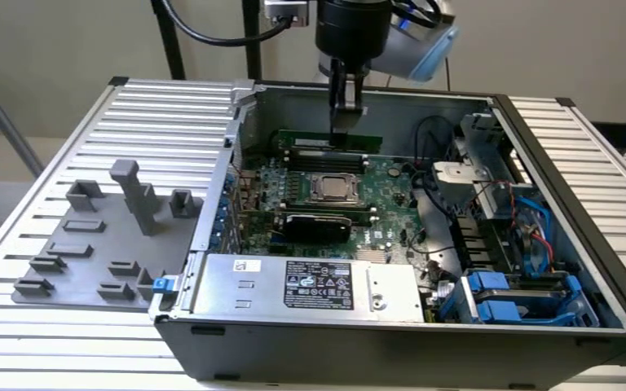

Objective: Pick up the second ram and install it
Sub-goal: 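Insert the second ram into the second slot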

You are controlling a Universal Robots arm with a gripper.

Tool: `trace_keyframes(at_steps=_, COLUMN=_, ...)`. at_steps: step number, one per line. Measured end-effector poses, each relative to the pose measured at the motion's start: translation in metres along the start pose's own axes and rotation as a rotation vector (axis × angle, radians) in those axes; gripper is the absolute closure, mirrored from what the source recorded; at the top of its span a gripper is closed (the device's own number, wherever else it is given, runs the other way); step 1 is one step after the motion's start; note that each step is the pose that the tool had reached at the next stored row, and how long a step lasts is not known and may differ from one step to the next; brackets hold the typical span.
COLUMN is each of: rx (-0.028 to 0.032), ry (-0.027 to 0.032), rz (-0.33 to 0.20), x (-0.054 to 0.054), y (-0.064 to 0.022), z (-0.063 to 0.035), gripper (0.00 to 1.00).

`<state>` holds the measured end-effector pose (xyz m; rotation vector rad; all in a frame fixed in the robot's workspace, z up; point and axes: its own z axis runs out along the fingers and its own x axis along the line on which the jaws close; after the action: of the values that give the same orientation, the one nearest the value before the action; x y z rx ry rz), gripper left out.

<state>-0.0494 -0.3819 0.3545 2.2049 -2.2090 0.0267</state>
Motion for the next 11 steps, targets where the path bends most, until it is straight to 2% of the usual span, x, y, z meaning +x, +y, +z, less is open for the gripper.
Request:
trace_keyframes(at_steps=4, rx=0.0, ry=0.0, rz=0.0, x=-0.008, y=-0.0059, z=0.0071, gripper=1.0)
trace_keyframes(at_steps=11, rx=-0.0004, ry=0.0004, rz=0.0, x=-0.014, y=-0.0078, z=0.0173, gripper=1.0)
